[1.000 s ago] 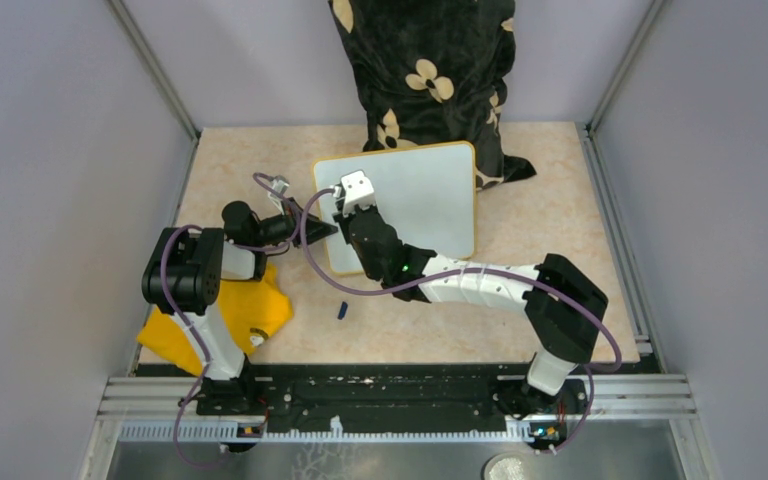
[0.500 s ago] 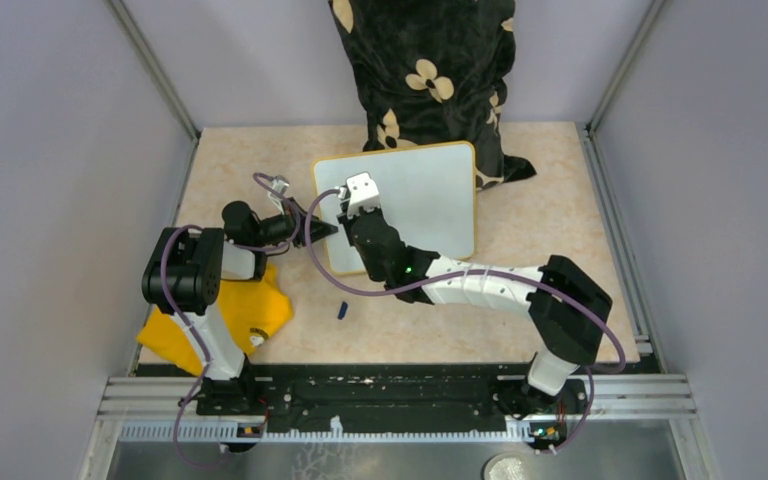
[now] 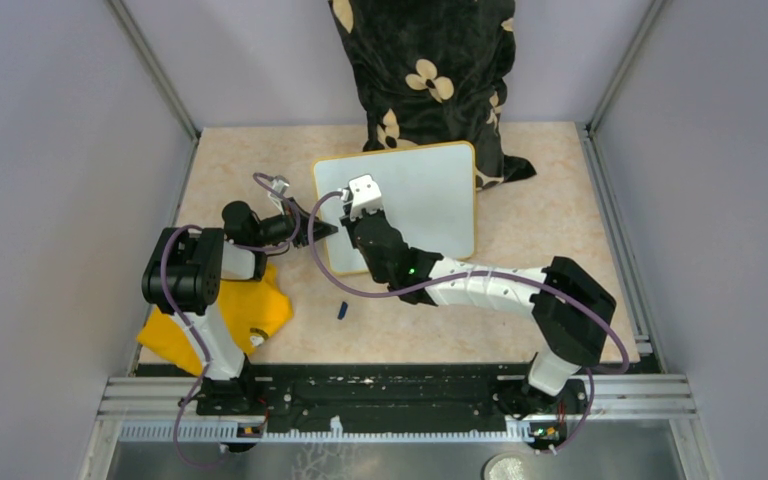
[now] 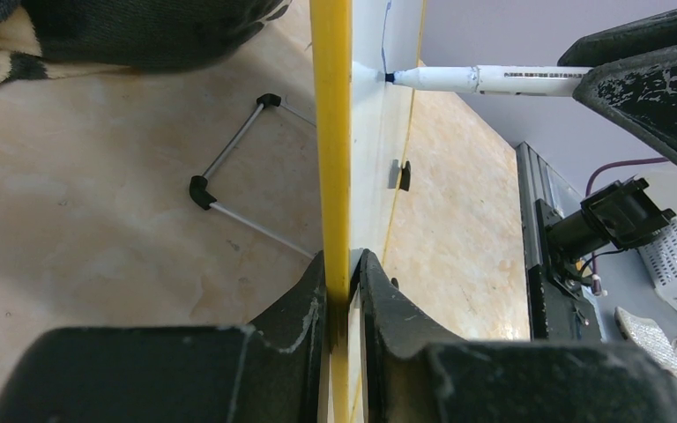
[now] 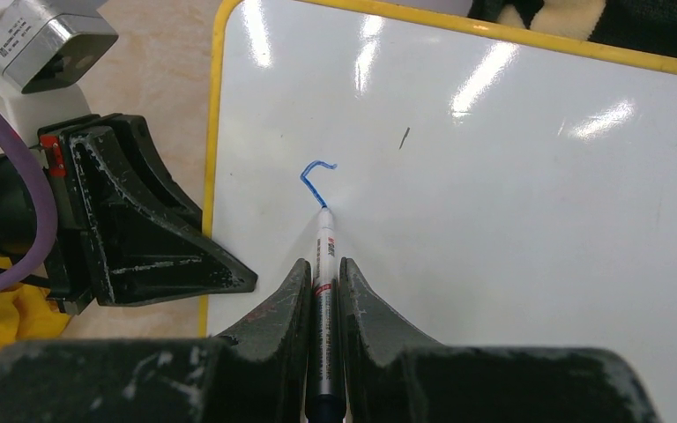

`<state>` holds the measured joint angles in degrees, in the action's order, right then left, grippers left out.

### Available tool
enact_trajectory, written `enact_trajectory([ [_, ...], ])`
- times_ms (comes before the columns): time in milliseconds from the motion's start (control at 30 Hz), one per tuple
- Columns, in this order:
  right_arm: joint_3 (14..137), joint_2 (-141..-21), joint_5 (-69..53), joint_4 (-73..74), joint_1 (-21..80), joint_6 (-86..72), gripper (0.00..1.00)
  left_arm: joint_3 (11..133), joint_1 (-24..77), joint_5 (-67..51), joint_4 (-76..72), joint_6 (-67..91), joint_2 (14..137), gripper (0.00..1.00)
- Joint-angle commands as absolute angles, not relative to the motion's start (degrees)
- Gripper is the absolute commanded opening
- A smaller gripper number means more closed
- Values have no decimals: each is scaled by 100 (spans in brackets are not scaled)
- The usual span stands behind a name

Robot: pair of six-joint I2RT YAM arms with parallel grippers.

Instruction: Write a sentence on the whiteboard

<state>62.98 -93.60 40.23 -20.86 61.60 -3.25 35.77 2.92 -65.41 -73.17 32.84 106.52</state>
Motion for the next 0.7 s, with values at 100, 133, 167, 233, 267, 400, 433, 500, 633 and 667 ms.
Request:
enact_trajectory([
  [100, 6248, -9200, 3608, -1975, 6055, -412, 0, 3609, 352, -6522, -7400, 3065, 10719, 0],
  [133, 6262, -9211, 3563, -1977, 6062, -411, 0, 3612, 352, -6523, -7400, 3067, 10714, 0],
  [167, 6273, -9220, 3526, -1978, 6064, -420, 0, 3606, 352, -6522, -7400, 3067, 10715, 0],
  [233, 6300, -9240, 3470, -1978, 6065, -422, 0, 3604, 352, -6515, -7400, 3067, 10718, 0],
  [267, 6316, -9253, 3439, -1978, 6065, -424, 0, 3611, 352, -6513, -7400, 3067, 10714, 0],
  [400, 6360, -9295, 3373, -2025, 6072, -437, 0, 3599, 352, -6514, -7409, 3076, 10714, 0],
  [433, 6365, -9305, 3334, -2047, 6071, -450, 0, 3599, 352, -6514, -7411, 3070, 10716, 0],
  [500, 6378, -9306, 3259, -2104, 6070, -471, 0, 3603, 352, -6515, -7413, 3068, 10714, 0],
  [633, 6368, -9269, 3138, -2207, 6086, -516, 0, 3598, 352, -6514, -7414, 3067, 10727, 0],
  [667, 6368, -9240, 3130, -2212, 6083, -529, 0, 3598, 352, -6518, -7410, 3061, 10723, 0],
])
